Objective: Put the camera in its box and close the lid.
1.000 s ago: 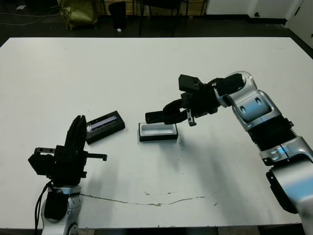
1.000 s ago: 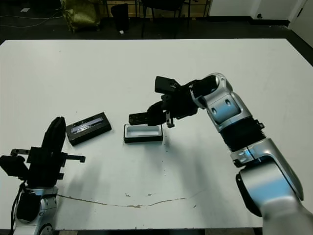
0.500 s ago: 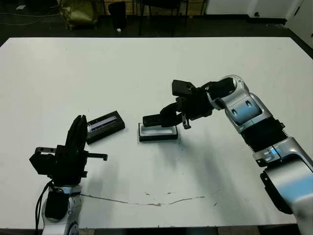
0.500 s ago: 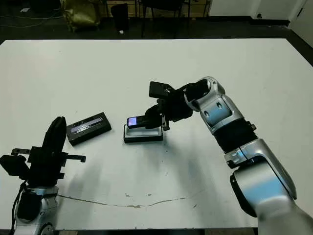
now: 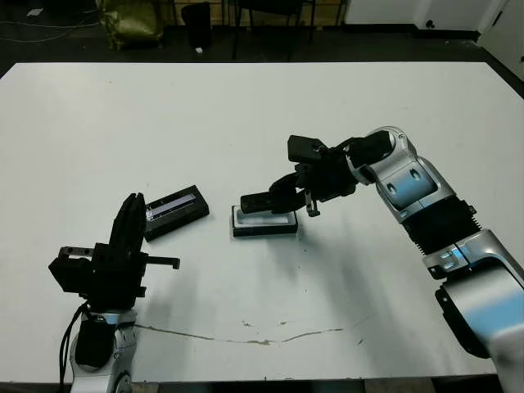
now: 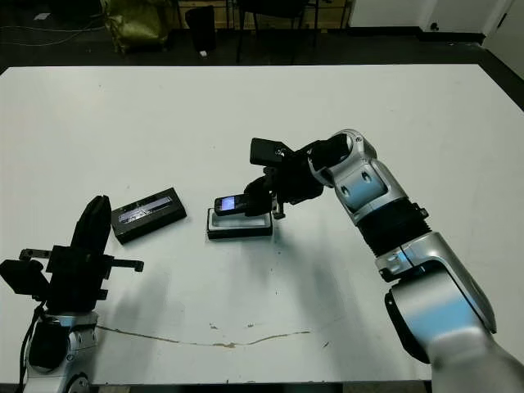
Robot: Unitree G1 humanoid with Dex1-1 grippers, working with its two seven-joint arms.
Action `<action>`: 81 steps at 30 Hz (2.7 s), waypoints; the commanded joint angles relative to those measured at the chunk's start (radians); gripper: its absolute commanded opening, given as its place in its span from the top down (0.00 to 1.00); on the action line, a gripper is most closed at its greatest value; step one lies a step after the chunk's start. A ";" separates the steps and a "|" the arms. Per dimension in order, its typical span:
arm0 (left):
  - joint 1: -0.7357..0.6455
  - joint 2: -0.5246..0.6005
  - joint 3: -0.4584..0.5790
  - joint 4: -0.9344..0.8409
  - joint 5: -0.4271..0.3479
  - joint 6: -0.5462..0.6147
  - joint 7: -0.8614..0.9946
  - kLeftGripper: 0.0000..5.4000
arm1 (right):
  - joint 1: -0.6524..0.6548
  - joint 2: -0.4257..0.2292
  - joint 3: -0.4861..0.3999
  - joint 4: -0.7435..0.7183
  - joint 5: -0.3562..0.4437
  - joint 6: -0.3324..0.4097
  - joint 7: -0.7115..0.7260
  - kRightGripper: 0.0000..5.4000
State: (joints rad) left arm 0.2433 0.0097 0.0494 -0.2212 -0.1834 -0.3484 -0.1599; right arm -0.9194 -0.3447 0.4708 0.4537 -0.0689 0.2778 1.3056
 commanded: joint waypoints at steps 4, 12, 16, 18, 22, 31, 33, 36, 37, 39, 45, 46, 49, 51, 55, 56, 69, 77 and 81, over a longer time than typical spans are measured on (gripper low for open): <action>0.020 -0.002 -0.001 0.004 0.005 0.010 0.008 1.00 | 0.005 0.013 0.017 0.019 -0.005 0.011 0.022 0.89; 0.020 -0.003 -0.001 0.007 -0.002 0.005 0.003 1.00 | 0.003 0.013 0.042 0.016 -0.024 0.023 0.025 0.89; 0.020 -0.004 -0.002 0.009 0.004 0.000 0.003 1.00 | 0.004 0.021 0.046 0.029 -0.026 0.007 0.030 0.89; 0.023 -0.003 -0.003 0.004 0.011 0.005 0.005 1.00 | 0.003 0.026 0.048 0.035 -0.024 0.006 0.035 0.89; 0.025 -0.003 -0.003 0.001 0.015 0.004 0.006 1.00 | 0.002 0.034 0.049 0.045 -0.023 -0.004 0.040 0.89; 0.027 -0.004 -0.003 0.011 0.019 -0.011 0.001 1.00 | 0.006 0.041 0.050 0.049 -0.032 0.001 0.030 0.89; 0.027 -0.006 -0.005 0.010 0.022 -0.009 0.004 1.00 | 0.007 0.040 0.052 0.049 -0.034 -0.006 0.029 0.89; 0.028 -0.010 -0.007 0.008 0.022 -0.005 0.008 1.00 | 0.007 0.040 0.054 0.045 -0.034 0.006 0.031 0.89; 0.028 -0.010 -0.008 0.008 0.021 -0.005 0.008 1.00 | 0.008 0.040 0.054 0.044 -0.034 0.005 0.029 0.89; 0.028 -0.008 -0.008 0.007 0.021 -0.004 0.007 1.00 | 0.009 0.040 0.056 0.042 -0.037 -0.009 0.027 0.89; 0.033 -0.009 -0.011 -0.002 0.024 0.006 0.014 1.00 | 0.007 0.037 0.058 0.035 -0.042 0.008 0.022 0.89; 0.033 -0.008 -0.012 -0.001 0.023 0.006 0.013 1.00 | 0.006 0.034 0.062 0.029 -0.050 0.009 0.016 0.89; 0.033 -0.006 -0.012 0.002 0.023 -0.001 0.010 1.00 | -0.001 0.033 0.053 0.022 -0.046 0.043 0.016 0.89; 0.034 -0.005 -0.013 -0.001 0.021 0.001 0.009 1.00 | -0.004 0.035 0.045 0.026 -0.038 0.061 0.017 0.89; 0.032 -0.007 -0.017 -0.003 0.021 0.006 0.010 1.00 | -0.002 0.038 0.034 0.036 -0.028 0.049 0.015 0.89; 0.032 -0.007 -0.018 -0.002 0.021 0.005 0.010 1.00 | 0.000 0.039 0.033 0.036 -0.027 0.047 0.015 0.89; 0.036 -0.007 -0.017 0.002 0.035 -0.008 0.016 1.00 | 0.006 0.037 0.057 0.020 -0.039 0.030 0.029 0.89; 0.042 -0.007 -0.020 -0.002 0.029 -0.006 0.013 1.00 | 0.019 0.035 0.073 0.014 -0.052 0.037 0.032 0.89; 0.044 -0.009 -0.019 -0.002 0.019 0.000 0.013 1.00 | 0.026 0.027 0.075 0.006 -0.062 0.001 0.024 0.89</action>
State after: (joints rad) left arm 0.2711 -0.0022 0.0286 -0.2311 -0.1614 -0.3647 -0.1489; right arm -0.9173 -0.3109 0.5318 0.4644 -0.1242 0.2949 1.3205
